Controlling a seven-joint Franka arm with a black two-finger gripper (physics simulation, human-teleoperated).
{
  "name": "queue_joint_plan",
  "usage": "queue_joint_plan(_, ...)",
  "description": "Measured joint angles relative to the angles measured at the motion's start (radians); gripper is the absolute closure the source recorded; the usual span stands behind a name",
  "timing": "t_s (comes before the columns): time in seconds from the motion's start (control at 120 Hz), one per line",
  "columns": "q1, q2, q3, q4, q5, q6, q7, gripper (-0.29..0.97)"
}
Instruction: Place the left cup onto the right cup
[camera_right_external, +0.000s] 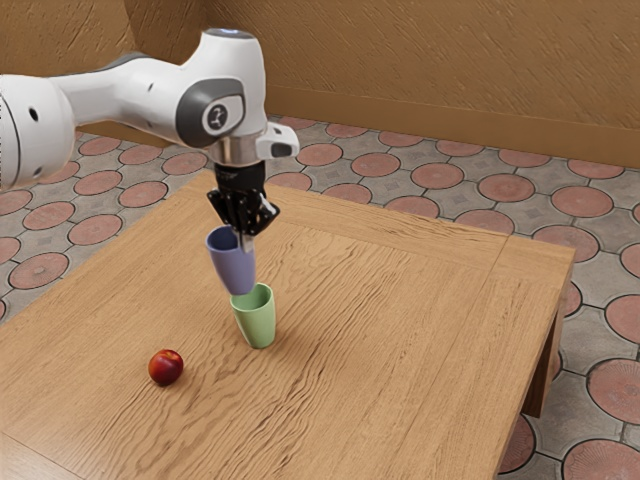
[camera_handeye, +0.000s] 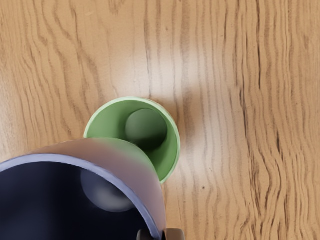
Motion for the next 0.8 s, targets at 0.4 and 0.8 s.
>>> queue_joint_plan(0.4,-0.006,0.055,0.006,0.036,-0.001,0.000,-0.022,0.79)
queue_joint_plan(0.8,-0.005,0.095,0.008,0.063,-0.003,0.001,-0.033,0.79)
